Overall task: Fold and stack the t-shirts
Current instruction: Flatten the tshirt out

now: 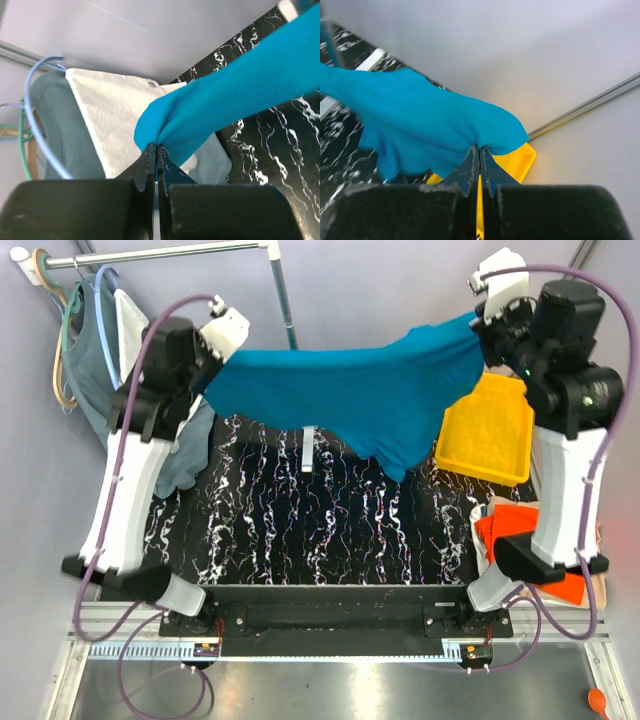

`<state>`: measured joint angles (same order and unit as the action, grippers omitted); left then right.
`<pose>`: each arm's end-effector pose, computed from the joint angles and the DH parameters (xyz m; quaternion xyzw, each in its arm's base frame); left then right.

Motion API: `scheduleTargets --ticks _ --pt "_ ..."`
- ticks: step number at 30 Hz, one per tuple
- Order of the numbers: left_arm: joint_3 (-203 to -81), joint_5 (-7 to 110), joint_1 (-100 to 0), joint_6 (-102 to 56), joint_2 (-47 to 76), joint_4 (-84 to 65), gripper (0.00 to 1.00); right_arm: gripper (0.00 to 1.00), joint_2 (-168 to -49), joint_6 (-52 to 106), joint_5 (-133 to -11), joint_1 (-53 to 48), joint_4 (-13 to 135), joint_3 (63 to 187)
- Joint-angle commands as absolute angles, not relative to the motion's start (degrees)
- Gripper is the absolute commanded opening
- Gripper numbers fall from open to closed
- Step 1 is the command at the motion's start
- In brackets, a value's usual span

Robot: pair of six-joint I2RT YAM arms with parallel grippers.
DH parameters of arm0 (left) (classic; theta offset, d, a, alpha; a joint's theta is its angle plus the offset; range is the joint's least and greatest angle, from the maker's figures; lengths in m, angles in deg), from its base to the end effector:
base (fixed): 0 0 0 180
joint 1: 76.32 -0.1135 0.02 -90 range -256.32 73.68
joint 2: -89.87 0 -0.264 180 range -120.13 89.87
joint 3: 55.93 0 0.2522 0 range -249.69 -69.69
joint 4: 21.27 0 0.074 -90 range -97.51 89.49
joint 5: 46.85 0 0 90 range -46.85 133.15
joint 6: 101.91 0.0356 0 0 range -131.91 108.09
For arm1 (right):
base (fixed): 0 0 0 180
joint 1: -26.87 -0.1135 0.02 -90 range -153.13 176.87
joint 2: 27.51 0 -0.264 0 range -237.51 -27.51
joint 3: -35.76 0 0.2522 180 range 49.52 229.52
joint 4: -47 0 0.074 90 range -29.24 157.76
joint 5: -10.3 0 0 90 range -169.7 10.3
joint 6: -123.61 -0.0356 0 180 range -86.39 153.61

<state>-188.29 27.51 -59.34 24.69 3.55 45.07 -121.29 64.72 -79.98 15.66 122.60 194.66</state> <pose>0.2703 -0.0725 0.5209 0.2970 0.7608 0.2065 0.5388 0.2465 0.0487 0.5858 -0.2760 0.7175 -0.1124 0.6296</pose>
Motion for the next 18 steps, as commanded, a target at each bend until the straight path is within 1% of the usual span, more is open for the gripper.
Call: scheduleTargets --ticks 1,5,9,14,18 --pt "-182.3 20.4 -55.8 27.6 17.3 43.8 0.00 0.00 -111.5 66.3 -77.9 14.1 133.1 193.4" --pt "-178.2 19.8 -55.0 26.9 25.2 46.9 0.00 0.00 -103.9 66.1 -76.8 14.2 136.7 189.1" --pt "-174.6 19.6 -54.9 26.2 30.9 48.5 0.00 0.00 -98.9 65.7 -77.5 14.1 139.0 189.4" --pt "-171.7 19.8 -54.9 24.3 34.0 49.7 0.00 0.00 -96.5 65.3 -79.1 14.1 140.1 190.0" --pt "-171.7 19.2 -54.9 23.5 33.2 48.1 0.00 0.00 -96.3 65.4 -81.7 14.1 137.5 188.7"
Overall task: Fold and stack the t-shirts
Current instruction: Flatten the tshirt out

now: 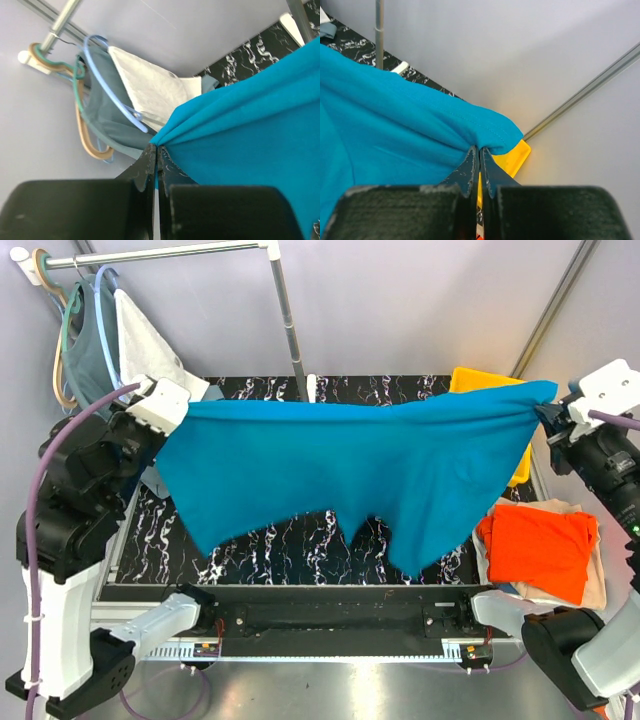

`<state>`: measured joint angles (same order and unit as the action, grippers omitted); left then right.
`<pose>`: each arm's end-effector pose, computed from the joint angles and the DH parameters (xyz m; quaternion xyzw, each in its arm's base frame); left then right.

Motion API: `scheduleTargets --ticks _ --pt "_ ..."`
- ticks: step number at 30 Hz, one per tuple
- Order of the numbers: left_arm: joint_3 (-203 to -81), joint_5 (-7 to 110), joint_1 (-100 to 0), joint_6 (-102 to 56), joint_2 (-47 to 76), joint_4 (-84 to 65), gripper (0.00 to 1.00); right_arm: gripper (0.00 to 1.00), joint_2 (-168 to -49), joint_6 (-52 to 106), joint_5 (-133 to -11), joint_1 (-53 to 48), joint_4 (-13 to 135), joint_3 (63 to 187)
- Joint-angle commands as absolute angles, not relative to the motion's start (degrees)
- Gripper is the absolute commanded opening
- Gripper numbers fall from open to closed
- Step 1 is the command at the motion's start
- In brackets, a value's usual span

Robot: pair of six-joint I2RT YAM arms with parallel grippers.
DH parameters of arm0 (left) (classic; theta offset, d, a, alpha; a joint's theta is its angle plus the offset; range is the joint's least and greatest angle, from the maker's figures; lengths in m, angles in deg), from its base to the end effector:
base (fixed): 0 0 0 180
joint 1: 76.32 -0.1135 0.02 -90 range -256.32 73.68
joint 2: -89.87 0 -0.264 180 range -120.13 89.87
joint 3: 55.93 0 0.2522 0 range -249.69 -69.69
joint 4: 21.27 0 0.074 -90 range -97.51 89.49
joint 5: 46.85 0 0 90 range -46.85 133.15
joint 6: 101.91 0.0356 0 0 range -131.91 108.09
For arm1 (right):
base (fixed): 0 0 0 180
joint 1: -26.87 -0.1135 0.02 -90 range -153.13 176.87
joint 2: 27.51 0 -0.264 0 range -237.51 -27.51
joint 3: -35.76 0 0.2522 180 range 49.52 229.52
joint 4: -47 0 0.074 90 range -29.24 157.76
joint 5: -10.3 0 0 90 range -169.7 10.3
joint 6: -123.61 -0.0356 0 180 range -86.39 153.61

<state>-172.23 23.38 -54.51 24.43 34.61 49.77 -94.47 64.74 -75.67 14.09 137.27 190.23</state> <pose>0.0950 -0.0251 0.5324 0.2703 0.7132 0.2105 0.6115 0.0355 0.0106 0.6031 -0.2930 0.6619 -0.0848 0.6847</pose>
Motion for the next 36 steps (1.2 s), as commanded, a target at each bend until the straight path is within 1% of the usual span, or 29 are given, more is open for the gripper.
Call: scheduleTargets --ticks 1,6,9,10,12,13,15,16,18,19,20,23,29,30,32,33,35,36 --pt "-171.9 18.4 -54.9 23.4 32.7 47.4 0.00 0.00 -96.2 65.4 -82.5 14.1 135.1 186.8" --pt "-174.0 13.9 -54.9 25.2 25.3 39.0 0.00 0.00 -96.3 66.3 -88.4 14.1 125.2 179.1" --pt "-178.7 13.6 -55.9 24.2 18.0 34.9 0.00 0.00 -99.0 67.3 -91.0 14.1 119.0 177.4" --pt "-180.5 13.4 -56.4 24.0 16.0 34.1 0.00 0.00 -102.1 67.7 -91.2 14.1 118.4 179.9" --pt "-187.8 14.0 -58.8 22.4 8.9 33.3 0.00 0.00 -107.5 68.3 -91.9 14.5 116.8 183.3" --pt "-194.0 13.7 -59.4 21.8 4.3 33.4 0.00 0.00 -109.4 68.7 -92.1 14.6 116.7 188.4" --pt "-199.5 13.4 -60.6 20.9 0.5 33.4 0.00 0.00 -115.2 69.5 -93.1 15.0 116.7 194.3" --pt "-204.0 12.7 -60.8 21.0 -2.2 33.4 0.00 0.00 -117.1 70.8 -93.6 15.1 116.7 200.4" --pt "-206.8 11.4 -61.4 21.5 -3.9 32.8 0.00 0.00 -121.1 72.2 -94.9 15.2 116.7 205.5" --pt "-207.1 11.2 -61.6 21.9 -4.1 32.4 0.00 0.00 -121.8 73.3 -95.3 15.2 116.5 208.9" --pt "-206.5 10.9 -61.8 22.1 -3.7 31.9 0.00 0.00 -122.3 73.5 -95.7 15.3 116.3 209.8" --pt "-200.0 11.4 -62.3 22.6 0.4 28.0 0.00 0.00 -121.2 73.6 -96.1 15.3 115.7 207.8" --pt "-177.5 12.5 -62.3 25.5 13.2 21.0 0.00 0.00 -108.7 71.6 -94.0 15.2 112.1 189.3" --pt "-171.4 14.0 -62.3 26.6 16.7 20.5 0.00 0.00 -107.2 71.1 -93.6 15.3 112.1 184.6" --pt "-164.7 16.9 -61.9 27.5 20.5 19.8 0.00 0.00 -101.2 70.2 -91.5 15.2 112.2 178.5" --pt "-157.6 17.7 -61.6 28.4 24.1 19.9 0.00 0.00 -98.7 70.1 -90.3 15.2 112.3 171.0" --pt "-150.0 19.2 -59.7 29.7 27.7 20.6 0.00 0.00 -91.9 69.4 -87.2 15.2 113.1 163.0" --pt "-142.3 19.3 -58.7 31.4 31.0 21.3 0.00 0.00 -89.6 69.6 -85.7 15.2 115.1 155.0"
